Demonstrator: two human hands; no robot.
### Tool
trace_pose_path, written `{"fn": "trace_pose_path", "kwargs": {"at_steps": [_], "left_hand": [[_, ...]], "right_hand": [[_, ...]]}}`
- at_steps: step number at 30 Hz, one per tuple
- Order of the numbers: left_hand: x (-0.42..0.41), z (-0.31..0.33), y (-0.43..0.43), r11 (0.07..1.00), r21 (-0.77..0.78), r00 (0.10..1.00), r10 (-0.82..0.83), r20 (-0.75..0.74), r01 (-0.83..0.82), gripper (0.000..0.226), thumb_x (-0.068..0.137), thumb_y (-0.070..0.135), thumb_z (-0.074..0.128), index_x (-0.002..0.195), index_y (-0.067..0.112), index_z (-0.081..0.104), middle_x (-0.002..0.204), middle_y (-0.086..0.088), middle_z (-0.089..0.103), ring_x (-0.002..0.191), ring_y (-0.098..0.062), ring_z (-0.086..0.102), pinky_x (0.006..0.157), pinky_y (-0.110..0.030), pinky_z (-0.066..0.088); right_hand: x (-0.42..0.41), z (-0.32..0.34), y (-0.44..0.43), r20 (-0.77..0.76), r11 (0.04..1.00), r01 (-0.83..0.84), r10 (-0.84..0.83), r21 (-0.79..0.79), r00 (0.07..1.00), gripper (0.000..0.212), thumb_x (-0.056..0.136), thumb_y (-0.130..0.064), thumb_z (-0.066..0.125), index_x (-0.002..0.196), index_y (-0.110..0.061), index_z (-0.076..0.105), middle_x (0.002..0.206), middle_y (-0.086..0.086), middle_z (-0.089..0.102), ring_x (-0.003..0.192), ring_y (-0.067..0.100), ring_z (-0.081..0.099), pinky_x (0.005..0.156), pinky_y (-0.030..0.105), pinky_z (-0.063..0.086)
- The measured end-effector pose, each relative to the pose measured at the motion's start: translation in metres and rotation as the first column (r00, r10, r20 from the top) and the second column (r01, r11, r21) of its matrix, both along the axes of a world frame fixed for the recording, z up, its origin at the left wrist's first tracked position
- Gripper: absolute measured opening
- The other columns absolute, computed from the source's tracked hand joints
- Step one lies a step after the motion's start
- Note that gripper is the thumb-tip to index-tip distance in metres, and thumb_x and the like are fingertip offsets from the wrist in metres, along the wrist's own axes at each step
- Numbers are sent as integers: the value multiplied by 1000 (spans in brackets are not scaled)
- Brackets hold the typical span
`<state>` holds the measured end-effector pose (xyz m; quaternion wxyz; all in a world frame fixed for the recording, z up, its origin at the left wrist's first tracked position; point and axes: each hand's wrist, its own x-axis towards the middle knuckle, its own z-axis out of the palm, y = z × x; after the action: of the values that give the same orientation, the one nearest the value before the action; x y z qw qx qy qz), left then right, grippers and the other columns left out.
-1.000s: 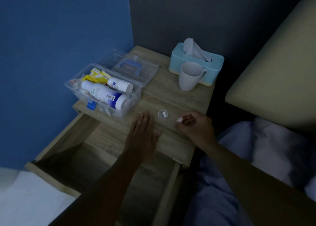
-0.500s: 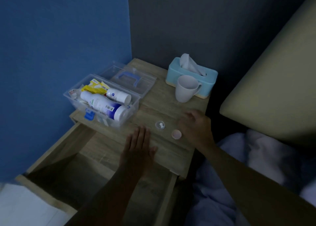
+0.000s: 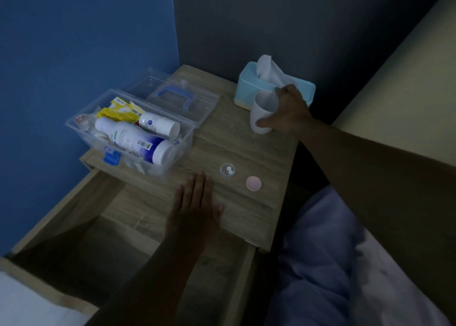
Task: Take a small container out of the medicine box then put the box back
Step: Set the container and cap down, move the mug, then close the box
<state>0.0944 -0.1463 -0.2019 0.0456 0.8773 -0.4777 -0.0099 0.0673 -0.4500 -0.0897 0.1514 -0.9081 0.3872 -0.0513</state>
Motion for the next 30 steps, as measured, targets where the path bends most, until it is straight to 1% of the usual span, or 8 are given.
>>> {"fn": "trace_pose_path", "kwargs": {"at_steps": [6,10,12,15,19,22,25,30], "left_hand": [[0,-1,-1,1000,-12,1000,12,-16,-12,72,97,51,23,143,2,49,149,-23,47,137,-35,48,111,-52,36],[0,-1,-1,1000,-17,1000,20,-5,-20,72,96,51,26,142,2,50,147,-22,49,135,-35,50,109,-53,38],[1,-2,-1,1000,0,1000,19,5,-19,72,96,53,26,143,3,50,148,-21,49,136,-34,50,110,-51,36],[2,-2,-1,1000,19,1000,21,-9,-21,72,96,53,27,143,4,50,147,-20,50,135,-33,51,109,-51,37],[-1,0,-1,1000,8,999,25,-22,-25,71,95,51,28,143,2,50,148,-21,49,136,-34,50,110,-52,37],[-1,3,-1,1000,5,999,28,-42,-28,73,96,53,25,144,3,48,149,-20,48,137,-34,48,111,-51,35],[0,2,0,1000,3,999,15,-52,-14,75,96,54,22,145,3,46,150,-21,46,139,-34,47,112,-50,33],[-1,3,0,1000,11,998,13,-55,-12,78,95,55,16,151,5,35,157,-19,35,145,-32,36,116,-47,22]], "right_hand": [[-2,5,-1,73,1000,-27,28,-14,997,100,58,-45,91,139,-7,47,136,11,38,130,28,38,109,40,39],[-5,12,7,155,999,-40,42,-18,987,104,56,-45,92,141,-8,45,133,9,40,129,25,39,108,37,39],[-7,20,13,176,999,-48,51,-21,983,106,56,-47,92,143,-9,44,133,9,41,128,23,40,104,33,39],[-8,29,29,162,997,-74,74,-5,984,109,55,-50,92,144,-10,44,132,8,41,126,22,41,100,29,38],[-9,24,55,115,993,-114,110,29,987,111,54,-55,90,145,-11,43,130,10,39,128,26,39,109,38,38],[-13,16,67,75,994,-109,107,22,991,107,55,-57,89,141,-13,46,128,10,39,126,27,39,106,38,39],[-18,12,71,65,995,-90,87,41,994,110,54,-58,89,143,-13,43,130,10,38,128,28,37,106,39,39],[-25,11,76,63,996,-77,74,47,995,108,53,-57,90,141,-14,43,131,9,38,128,26,37,104,38,40]]}}
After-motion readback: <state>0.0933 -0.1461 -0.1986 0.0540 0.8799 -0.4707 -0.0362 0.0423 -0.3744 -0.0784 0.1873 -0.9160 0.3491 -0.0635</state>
